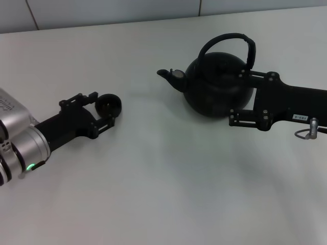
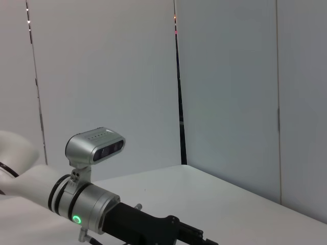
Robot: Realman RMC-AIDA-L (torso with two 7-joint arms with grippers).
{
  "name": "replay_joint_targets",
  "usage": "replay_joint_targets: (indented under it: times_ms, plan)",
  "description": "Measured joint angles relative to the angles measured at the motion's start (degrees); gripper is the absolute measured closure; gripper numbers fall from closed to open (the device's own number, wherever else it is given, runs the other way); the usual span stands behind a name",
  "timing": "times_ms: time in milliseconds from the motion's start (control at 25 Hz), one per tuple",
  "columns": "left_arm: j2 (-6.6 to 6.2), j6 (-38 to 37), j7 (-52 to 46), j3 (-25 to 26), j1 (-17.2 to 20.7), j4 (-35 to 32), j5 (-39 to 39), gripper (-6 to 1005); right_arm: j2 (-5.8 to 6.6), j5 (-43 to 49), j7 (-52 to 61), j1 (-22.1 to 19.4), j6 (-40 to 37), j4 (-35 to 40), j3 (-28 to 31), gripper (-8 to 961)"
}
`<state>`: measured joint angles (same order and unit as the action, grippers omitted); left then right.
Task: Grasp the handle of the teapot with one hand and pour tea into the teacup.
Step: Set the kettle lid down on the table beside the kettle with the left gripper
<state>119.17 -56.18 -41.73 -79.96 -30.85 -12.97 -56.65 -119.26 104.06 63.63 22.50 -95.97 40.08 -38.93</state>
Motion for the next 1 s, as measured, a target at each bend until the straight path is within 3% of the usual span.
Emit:
replay_joint_targets:
  times_ms: [720,1000]
  plan:
    - [0.00,0.6,-3.5,-13.9,0.7,-8.7,3.2,289,0.00,0.0,0.0,-0.2,-0.2,0.0,-0.3,222]
    - [0.00,4.4,-3.5,-18.8,0.8,-10.8,4.1,279,0.00,0.0,-0.1,-0.3,-0.3,0.0,-0.4,222]
